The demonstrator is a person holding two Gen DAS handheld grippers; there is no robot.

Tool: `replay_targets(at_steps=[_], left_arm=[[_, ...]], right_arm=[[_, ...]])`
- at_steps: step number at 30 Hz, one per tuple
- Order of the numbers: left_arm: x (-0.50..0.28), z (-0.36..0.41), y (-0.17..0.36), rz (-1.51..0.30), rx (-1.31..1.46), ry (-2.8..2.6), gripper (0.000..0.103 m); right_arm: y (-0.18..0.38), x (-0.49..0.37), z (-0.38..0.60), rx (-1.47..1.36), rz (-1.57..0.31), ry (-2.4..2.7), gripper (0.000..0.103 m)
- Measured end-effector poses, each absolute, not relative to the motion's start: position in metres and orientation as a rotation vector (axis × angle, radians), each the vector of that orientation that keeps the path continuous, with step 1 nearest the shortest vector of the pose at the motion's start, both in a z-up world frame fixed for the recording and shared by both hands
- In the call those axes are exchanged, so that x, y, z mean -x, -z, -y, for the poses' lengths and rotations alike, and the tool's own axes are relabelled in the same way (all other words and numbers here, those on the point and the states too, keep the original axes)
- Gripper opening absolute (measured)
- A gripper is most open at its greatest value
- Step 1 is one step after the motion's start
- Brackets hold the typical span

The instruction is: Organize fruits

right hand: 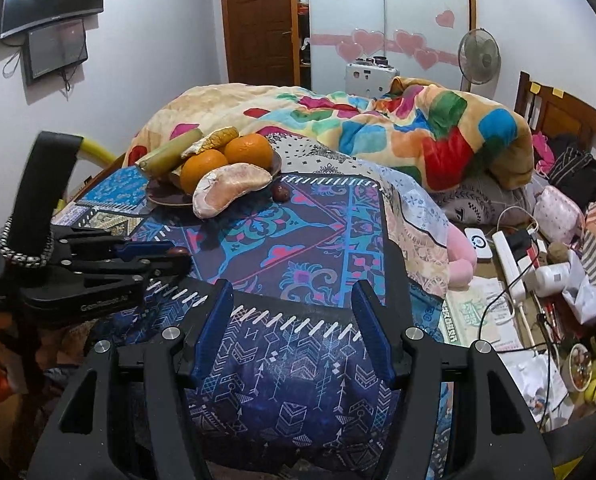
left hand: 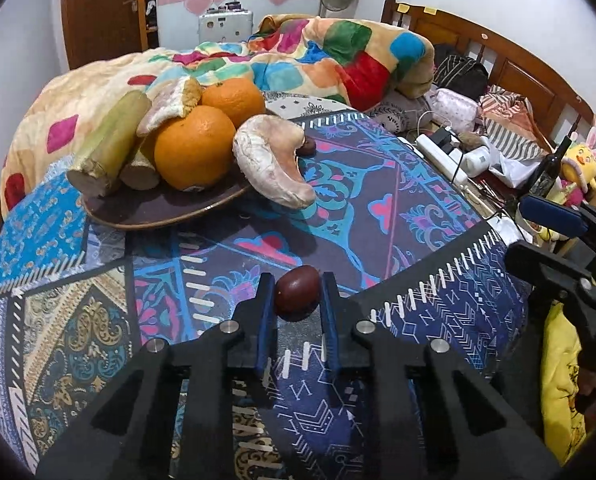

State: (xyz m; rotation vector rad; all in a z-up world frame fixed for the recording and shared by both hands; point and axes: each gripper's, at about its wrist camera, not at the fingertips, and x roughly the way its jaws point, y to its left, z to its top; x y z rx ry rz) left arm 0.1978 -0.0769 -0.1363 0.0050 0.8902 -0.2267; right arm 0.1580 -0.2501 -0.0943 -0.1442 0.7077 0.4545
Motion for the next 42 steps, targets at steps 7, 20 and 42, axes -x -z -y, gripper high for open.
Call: replay_targets(at_steps=[7,20,42], left_arm=[[-0.196,0.054,0.123,-0.853,0.005,0.21,0.022],[-0.226,0.004,0.11,-0.814,0.023,0.137,0.022],[-0.247,-0.007,0.123,-0.819,0.017,0.141,0.022]], right_arm=[[0.101,-0.18,0.237,0.156,-0.725,-0.472,0.058],[0.116,-0.26,0.199,0.186,-0.798,-0.507,0.055],[0.129,-0.306,0.173,0.226,-0.894,-0.542,0.011]])
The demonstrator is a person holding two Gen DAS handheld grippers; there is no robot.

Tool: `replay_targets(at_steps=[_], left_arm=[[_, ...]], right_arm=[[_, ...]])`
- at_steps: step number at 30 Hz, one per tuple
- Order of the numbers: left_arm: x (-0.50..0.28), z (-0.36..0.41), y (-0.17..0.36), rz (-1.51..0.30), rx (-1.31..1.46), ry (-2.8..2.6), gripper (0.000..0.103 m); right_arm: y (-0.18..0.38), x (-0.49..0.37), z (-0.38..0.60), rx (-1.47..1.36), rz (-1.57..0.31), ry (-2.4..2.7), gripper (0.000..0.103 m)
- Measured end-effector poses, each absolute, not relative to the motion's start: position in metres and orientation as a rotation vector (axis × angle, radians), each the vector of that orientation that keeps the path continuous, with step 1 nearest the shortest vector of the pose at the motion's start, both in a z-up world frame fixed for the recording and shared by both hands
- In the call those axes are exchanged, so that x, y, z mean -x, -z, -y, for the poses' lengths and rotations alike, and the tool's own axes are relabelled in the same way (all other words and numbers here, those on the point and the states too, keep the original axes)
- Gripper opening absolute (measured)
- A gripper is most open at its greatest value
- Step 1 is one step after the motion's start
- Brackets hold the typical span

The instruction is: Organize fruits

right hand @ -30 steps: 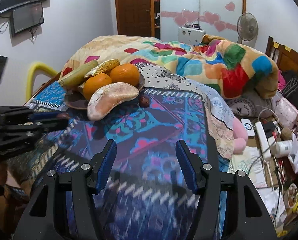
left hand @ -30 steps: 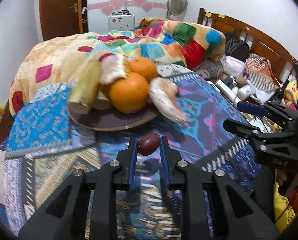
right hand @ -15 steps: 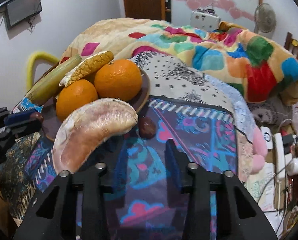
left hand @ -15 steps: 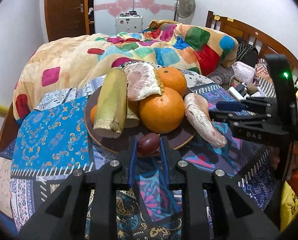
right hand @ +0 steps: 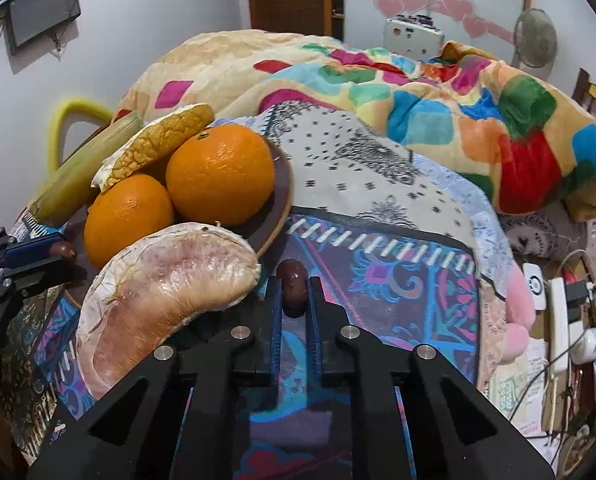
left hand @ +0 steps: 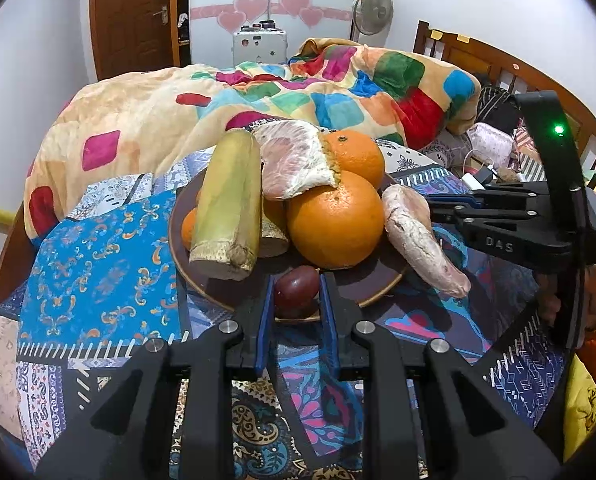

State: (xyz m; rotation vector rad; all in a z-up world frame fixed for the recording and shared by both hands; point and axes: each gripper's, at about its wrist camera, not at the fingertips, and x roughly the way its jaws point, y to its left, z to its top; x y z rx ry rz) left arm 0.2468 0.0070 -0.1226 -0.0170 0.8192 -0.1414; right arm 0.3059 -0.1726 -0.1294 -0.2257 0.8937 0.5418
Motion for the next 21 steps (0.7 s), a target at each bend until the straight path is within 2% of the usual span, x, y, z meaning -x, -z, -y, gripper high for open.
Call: replay_targets(at_steps=[9,14,21], left_arm=[[-0.24,-0.004,0.12,-0.822,-0.005,0.108,0.025],[-0.224,-0.005,0.103,-0.777,-0.016,0.103,0.036],[-0.201,-0.028,0.082,-0.713,-0.002,0.072,0.044]], right_arm=[[0.108,-0.272,0.195,0.195,-0.839,-0.532,0.011],[0.082,-0.248,0.189,0.17,-0.772,-0.584,0.011],[0.063,-0.233,0.157,0.174,-0.7,-0.67,0.011]])
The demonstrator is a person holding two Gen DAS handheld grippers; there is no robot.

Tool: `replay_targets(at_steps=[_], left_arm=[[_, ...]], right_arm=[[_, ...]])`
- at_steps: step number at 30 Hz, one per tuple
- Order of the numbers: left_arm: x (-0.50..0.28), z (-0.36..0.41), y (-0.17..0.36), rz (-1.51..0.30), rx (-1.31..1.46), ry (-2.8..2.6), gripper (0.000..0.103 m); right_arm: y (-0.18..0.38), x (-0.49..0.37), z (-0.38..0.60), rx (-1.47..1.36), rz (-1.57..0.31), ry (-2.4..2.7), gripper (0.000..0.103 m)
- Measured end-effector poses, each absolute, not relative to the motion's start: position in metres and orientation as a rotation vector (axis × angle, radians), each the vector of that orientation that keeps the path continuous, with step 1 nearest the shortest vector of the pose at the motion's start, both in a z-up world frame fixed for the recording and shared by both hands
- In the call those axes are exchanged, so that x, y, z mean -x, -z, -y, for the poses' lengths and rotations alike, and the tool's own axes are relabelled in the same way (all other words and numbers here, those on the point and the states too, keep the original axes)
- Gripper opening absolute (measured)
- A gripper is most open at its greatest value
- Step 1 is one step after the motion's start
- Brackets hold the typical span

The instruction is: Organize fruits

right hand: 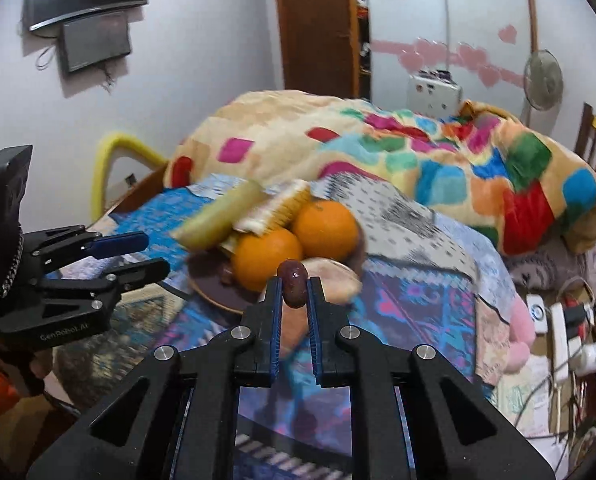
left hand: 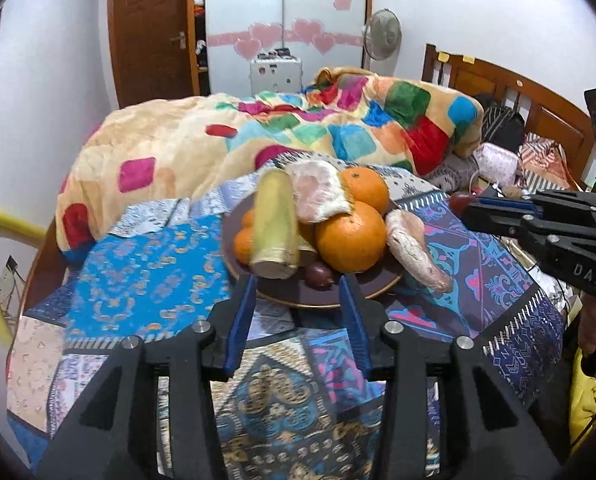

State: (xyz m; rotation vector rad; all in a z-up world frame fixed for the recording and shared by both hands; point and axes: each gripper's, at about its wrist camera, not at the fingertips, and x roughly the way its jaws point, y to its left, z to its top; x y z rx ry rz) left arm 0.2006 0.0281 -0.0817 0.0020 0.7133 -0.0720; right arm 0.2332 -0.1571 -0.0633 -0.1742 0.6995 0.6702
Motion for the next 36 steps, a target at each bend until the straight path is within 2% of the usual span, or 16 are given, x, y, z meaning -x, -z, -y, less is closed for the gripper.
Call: replay_targets(at_steps=[5,23,26,28,36], left_arm=[[-0.194,-0.048,0.08,-0.699,0.011,0.045,0.049],[-0.191,-0.078,0.105,-0.704,0.048,0.054,0.05],[-0.19,-0.078,0.105,-0.7,0.05,0.06,0.05],[-0.189,-0.076,0.104,-0.695,0.041,0.061,0.05],[-0.171,-0.067,0.08,-0.636,0.032,0.055,0.05]], right_arm=[[0.07,-0.232,0.126,0.189,-0.695,-0.718,0.011],[0.1,-0.243,0.07,0.272,-0.757,-0.736,0.012],[0.1,-0.245,0.068,0.279,-0.761,-0.718,0.022],[0.099,-0.243,0.069,0.266,-0.752,-0.715,0.038],[0.067,-0.219,0.09,0.241,-0.64,-0.688,0.039]])
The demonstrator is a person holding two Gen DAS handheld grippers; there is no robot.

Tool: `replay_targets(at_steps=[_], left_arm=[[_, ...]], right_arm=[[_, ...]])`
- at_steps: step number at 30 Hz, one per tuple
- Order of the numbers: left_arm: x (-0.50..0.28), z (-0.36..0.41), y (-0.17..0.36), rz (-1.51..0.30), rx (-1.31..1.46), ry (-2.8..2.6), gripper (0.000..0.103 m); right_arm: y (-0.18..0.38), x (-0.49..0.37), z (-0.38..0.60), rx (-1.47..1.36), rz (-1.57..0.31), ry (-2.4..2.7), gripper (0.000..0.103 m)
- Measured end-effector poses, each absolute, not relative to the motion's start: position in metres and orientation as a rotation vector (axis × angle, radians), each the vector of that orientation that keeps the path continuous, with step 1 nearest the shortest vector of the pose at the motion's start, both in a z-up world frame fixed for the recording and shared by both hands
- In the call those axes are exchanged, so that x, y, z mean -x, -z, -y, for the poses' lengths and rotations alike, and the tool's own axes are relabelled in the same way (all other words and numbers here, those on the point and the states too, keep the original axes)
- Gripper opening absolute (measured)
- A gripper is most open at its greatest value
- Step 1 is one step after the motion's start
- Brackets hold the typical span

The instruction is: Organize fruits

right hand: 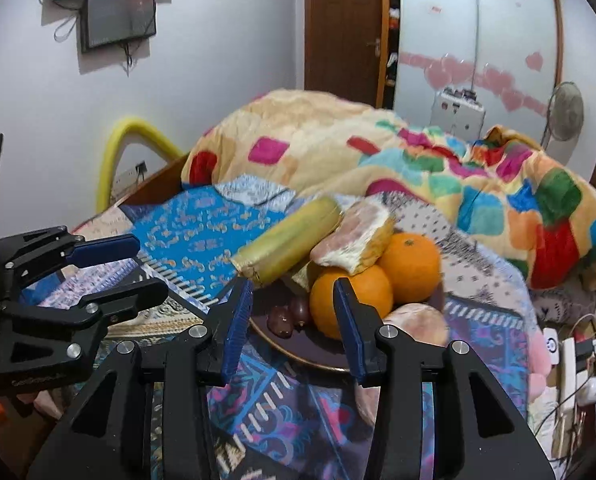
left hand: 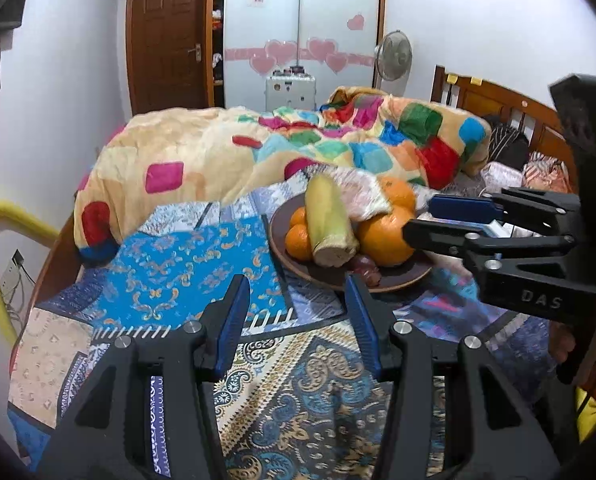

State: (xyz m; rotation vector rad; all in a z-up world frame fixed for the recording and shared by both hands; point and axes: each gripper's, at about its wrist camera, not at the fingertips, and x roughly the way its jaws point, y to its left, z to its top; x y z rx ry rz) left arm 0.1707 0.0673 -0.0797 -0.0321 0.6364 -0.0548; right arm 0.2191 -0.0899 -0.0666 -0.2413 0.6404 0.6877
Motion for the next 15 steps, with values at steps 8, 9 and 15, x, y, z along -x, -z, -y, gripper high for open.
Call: replay_targets(at_steps=[8,9,15], left_arm=[[-0.114,-0.044,0.013,-0.466,0.032,0.07,0.05],[-0.104,-0.041,0.005,-0.44,0.027,0.07,0.05],[-0.041,-0.02,-0.041,-0.294,0.006,0.07,0.062]], right_arm=[[0.001,-0.159,0.139,0.163,-0.449,-0.608,0.039],[-0.007,-0.15,0.144,0.151,-0.423,-0.598,0.039],[-0.046,-0.091,0.172,0.094,-0.286,-0.562,0.042]])
